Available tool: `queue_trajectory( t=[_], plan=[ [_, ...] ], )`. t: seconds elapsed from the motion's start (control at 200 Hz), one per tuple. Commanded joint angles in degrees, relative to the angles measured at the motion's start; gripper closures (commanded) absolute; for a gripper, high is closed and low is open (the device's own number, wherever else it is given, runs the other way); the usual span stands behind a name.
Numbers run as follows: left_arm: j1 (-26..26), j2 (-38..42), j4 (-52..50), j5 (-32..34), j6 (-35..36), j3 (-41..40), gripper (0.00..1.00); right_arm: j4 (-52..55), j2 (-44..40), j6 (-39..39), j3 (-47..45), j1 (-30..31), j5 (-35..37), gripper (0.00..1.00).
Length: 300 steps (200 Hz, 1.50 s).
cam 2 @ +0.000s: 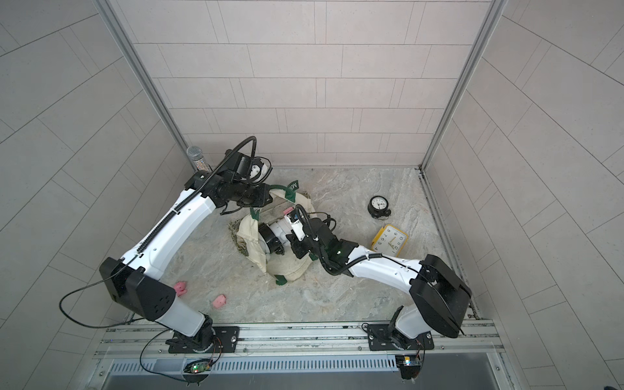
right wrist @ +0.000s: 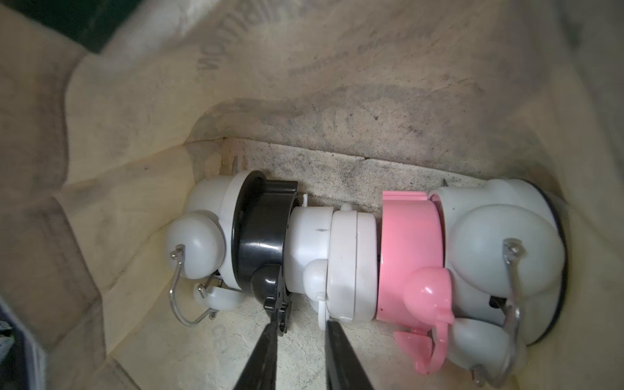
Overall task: Take the alarm clock out of the canvas bag
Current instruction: Pick up the alarm from the canvas bag.
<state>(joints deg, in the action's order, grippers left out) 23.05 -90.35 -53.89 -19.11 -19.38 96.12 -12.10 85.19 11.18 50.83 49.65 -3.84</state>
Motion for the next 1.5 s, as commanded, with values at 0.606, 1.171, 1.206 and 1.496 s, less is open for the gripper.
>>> queue_trajectory(
  t=[0.606, 1.171, 1.206, 1.496],
  plan=[
    [-0.2, 0.83, 0.28, -4.97, -0.73, 3.88, 1.0, 12.54, 15.75, -5.44, 17.34, 1.47, 11.1, 0.8],
    [-0.2, 0.84, -0.01, -5.04, -0.31, 3.33, 1.0, 25.02, 22.43, -6.92, 26.03, -0.28, 14.15, 0.6],
    [-0.21, 0.8, -0.06, -5.02, -0.31, 3.29, 1.0, 25.59, 22.7, -6.74, 26.25, -0.46, 13.6, 0.57],
    [-0.24, 0.9, -0.03, -5.15, -0.41, 3.23, 1.0, 29.65, 24.59, -6.09, 28.72, -1.22, 11.07, 0.49]
  ],
)
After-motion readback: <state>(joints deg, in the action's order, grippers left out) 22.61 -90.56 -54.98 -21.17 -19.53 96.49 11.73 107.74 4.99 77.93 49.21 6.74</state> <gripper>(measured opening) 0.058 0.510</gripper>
